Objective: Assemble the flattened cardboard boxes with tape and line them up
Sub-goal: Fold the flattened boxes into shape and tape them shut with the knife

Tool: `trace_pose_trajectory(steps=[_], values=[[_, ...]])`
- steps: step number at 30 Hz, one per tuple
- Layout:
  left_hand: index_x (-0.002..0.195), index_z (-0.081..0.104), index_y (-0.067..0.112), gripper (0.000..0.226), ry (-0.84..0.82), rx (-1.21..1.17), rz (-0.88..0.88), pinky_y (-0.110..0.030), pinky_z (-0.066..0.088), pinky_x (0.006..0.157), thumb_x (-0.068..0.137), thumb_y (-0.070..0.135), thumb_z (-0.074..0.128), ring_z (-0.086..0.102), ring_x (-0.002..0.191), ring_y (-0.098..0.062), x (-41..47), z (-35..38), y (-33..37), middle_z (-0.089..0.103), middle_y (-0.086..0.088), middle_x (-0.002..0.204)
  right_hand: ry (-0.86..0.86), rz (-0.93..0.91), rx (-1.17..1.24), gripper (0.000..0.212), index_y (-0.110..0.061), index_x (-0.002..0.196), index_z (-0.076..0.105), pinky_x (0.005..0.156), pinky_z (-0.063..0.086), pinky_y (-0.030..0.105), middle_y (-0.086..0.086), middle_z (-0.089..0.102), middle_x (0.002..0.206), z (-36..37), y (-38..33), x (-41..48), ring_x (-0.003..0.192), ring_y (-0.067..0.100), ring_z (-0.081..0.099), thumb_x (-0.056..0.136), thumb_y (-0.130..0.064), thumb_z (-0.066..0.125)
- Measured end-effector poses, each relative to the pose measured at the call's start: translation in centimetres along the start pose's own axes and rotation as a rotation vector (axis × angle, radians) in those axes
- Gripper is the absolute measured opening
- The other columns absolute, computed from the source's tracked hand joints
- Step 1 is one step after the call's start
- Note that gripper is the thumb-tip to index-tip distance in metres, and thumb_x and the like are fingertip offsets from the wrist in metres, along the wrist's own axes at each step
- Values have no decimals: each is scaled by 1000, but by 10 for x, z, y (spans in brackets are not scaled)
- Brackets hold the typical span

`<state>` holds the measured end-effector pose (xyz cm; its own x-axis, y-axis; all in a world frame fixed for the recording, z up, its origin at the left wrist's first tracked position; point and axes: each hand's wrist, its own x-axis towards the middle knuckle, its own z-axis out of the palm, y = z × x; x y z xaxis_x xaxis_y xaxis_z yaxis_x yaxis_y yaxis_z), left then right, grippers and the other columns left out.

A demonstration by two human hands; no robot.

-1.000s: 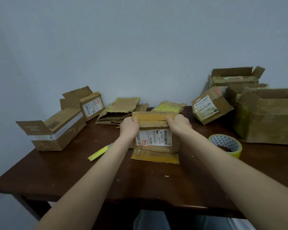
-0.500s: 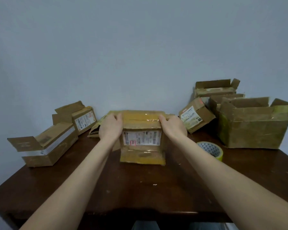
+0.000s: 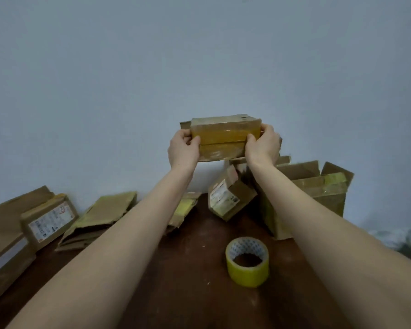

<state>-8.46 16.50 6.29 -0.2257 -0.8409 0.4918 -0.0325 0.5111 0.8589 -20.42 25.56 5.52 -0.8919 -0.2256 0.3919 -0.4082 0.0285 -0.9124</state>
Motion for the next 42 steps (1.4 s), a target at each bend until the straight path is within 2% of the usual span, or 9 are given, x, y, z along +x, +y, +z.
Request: trace_pose_trajectory(steps=[4, 7, 12, 20, 26, 30, 36, 39, 42], values=[[117, 57, 12, 23, -137, -43, -37, -31, 48, 95, 95, 10, 51, 58, 107, -16, 16, 75, -2, 63, -2, 118, 32, 37, -140, 49, -17, 148, 31, 102, 41, 42, 8, 37, 143, -15, 23, 54, 124, 29, 48, 100, -19, 43], [126, 58, 12, 38, -316, 32, -112, -39, 50, 96, 90, 3, 45, 60, 110, -20, 18, 116, -23, 63, -3, 122, -85, 144, -322, 59, -16, 152, 19, 103, 40, 45, 12, 25, 153, -17, 44, 70, 134, 32, 35, 98, -11, 42], [134, 53, 10, 40, -466, 54, -140, -40, 48, 100, 97, 5, 38, 56, 119, -24, 6, 121, -42, 59, -5, 131, -82, 133, -343, 50, -18, 141, 39, 103, 41, 43, 11, 29, 148, -7, 64, 61, 131, 31, 35, 94, -3, 40], [142, 41, 7, 47, -402, 162, -115, -41, 39, 109, 96, 0, 37, 45, 130, -22, 5, 59, -50, 47, -10, 143, -24, -69, -303, 30, -20, 119, 49, 81, 36, 30, 7, 38, 134, 15, 38, 12, 119, 25, 42, 93, -6, 42], [136, 48, 8, 44, -215, 389, -112, -29, 34, 108, 94, 1, 36, 48, 128, -21, 21, -31, -87, 53, -8, 138, -323, -197, -244, 26, -21, 116, 53, 93, 43, 36, 5, 48, 127, 79, 38, -46, 112, 23, 52, 92, -14, 48], [139, 44, 8, 45, -191, 546, -195, -31, 33, 107, 95, 3, 36, 44, 131, -24, 29, -76, -141, 48, -9, 142, -614, 150, -230, 40, -7, 126, 52, 91, 48, 35, 14, 54, 128, 135, 68, -70, 115, 30, 54, 89, -22, 60], [124, 56, -1, 40, -366, 760, -335, -34, 38, 97, 100, 22, 34, 49, 123, -35, 29, -89, -203, 55, -21, 131, -716, 650, 64, 46, -2, 123, 48, 87, 54, 41, 7, 50, 113, 187, 103, -90, 110, 31, 56, 87, -23, 68], [116, 61, 0, 41, -371, 703, -338, -33, 39, 90, 101, 25, 32, 54, 116, -34, 23, -86, -207, 60, -18, 122, -629, 654, 9, 37, 0, 115, 55, 83, 56, 46, 12, 61, 111, 202, 117, -91, 98, 32, 61, 83, -14, 68], [139, 45, 7, 48, -253, 550, -376, -31, 36, 100, 99, 34, 41, 46, 128, -28, 19, -92, -200, 49, -12, 140, -561, 427, -121, 33, -11, 118, 57, 86, 53, 41, 8, 62, 111, 193, 112, -89, 100, 29, 60, 85, -10, 59]])
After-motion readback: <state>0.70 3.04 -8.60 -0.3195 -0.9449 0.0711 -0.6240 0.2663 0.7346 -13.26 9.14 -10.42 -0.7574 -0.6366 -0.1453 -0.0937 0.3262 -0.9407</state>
